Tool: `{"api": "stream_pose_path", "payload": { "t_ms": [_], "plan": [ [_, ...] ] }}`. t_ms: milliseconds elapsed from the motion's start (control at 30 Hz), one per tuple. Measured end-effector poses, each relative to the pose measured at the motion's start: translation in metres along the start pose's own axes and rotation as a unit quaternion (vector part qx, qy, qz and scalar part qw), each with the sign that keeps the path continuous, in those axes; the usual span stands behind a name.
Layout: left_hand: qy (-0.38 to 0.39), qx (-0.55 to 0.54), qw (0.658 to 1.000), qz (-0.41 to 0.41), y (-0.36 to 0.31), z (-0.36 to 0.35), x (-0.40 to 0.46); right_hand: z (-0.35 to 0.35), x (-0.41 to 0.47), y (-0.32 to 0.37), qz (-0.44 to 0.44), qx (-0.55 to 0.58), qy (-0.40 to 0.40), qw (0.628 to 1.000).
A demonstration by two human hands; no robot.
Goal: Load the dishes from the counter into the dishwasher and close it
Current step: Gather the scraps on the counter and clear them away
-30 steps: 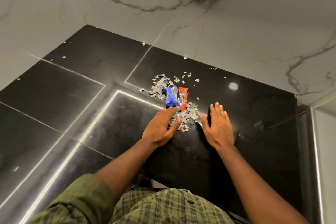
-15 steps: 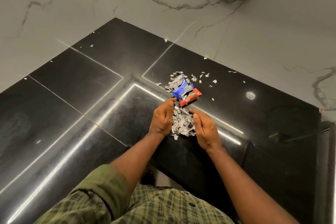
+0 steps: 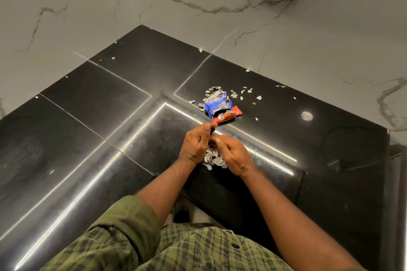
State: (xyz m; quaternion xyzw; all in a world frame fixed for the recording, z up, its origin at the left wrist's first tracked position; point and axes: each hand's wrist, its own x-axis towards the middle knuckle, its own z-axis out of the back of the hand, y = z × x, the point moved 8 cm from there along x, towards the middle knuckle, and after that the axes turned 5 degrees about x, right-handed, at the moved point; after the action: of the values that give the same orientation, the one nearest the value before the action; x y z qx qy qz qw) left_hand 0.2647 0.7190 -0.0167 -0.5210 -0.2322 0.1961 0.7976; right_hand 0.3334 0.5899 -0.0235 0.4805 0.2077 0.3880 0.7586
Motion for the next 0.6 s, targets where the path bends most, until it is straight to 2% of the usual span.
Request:
{"api": "stream_pose_path", "payload": {
  "t_ms": [67, 133, 167, 233, 300, 367, 433, 500, 533, 567, 600],
  "plan": [
    [0.021, 0.108, 0.994, -0.024, 0.001, -0.008, -0.005, 0.019, -0.014, -0.005, -0.013, 0.020, -0.108, 0.994],
    [0.034, 0.261, 0.965, -0.017, 0.005, -0.017, -0.013, 0.031, -0.026, -0.010, -0.029, -0.052, -0.171, 0.984],
    [0.040, 0.308, 0.951, -0.003, 0.007, -0.021, -0.018, 0.029, -0.028, -0.011, -0.040, -0.094, -0.162, 0.982],
    [0.055, 0.323, 0.945, 0.013, 0.005, -0.031, -0.033, 0.017, -0.031, -0.010, -0.060, -0.140, -0.119, 0.981],
    [0.062, 0.280, 0.958, 0.015, -0.004, -0.042, -0.051, 0.006, -0.036, -0.006, -0.085, -0.111, -0.099, 0.985],
    [0.034, 0.205, 0.978, 0.032, -0.015, -0.047, -0.066, 0.001, -0.042, 0.000, -0.101, -0.038, -0.105, 0.989],
    [0.003, 0.122, 0.988, 0.094, -0.019, -0.051, -0.074, -0.003, -0.047, 0.005, -0.138, 0.045, -0.108, 0.983],
    [0.001, 0.003, 0.986, 0.169, -0.024, -0.060, -0.080, -0.010, -0.051, 0.011, -0.174, 0.194, -0.113, 0.959],
    [0.001, -0.059, 0.980, 0.192, -0.030, -0.065, -0.083, -0.016, -0.055, 0.015, -0.187, 0.285, -0.116, 0.933],
    [-0.009, -0.084, 0.977, 0.195, -0.036, -0.067, -0.084, -0.021, -0.059, 0.017, -0.192, 0.348, -0.117, 0.910],
    [-0.027, -0.067, 0.980, 0.188, -0.044, -0.066, -0.087, -0.024, -0.063, 0.022, -0.189, 0.370, -0.111, 0.903]
  ]
}}
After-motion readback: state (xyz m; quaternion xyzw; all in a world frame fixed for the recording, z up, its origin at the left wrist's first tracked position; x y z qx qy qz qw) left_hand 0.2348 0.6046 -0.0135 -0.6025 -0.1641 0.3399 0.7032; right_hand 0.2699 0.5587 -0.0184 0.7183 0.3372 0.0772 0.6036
